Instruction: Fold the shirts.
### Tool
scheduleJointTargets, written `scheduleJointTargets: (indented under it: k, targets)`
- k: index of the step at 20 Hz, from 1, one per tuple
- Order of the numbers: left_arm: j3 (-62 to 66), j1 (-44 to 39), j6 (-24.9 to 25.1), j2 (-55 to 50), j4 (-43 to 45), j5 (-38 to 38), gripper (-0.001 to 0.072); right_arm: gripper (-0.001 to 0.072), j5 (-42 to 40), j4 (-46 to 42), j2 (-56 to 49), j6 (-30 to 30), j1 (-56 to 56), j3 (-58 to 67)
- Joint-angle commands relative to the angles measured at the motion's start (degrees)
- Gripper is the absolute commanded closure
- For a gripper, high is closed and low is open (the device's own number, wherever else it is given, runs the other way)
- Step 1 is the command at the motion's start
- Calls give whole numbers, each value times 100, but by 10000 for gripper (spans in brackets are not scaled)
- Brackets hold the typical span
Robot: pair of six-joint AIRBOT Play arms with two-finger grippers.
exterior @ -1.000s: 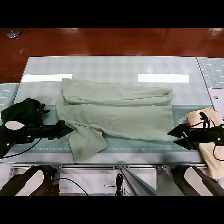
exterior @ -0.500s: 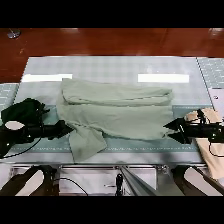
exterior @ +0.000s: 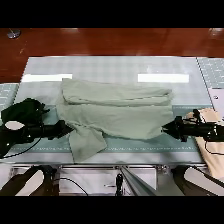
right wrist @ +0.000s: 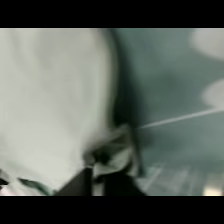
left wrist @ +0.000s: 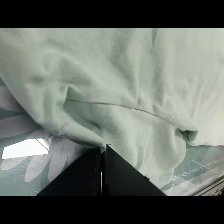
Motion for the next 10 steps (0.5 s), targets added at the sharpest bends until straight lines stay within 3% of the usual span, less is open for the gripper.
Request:
scheduleJointTargets:
  k: [1,5,10]
  targets:
    - [17,-2,0,4,2,-17,687,694,302,702,-85,-763,4,63]
    - [623,0,2,4,4,-422,687,695,879,743,-83,-874,2,697]
    - [2203,-4,-245,-98,9,-586,687,695,1040,776,-85,-505,7,1753]
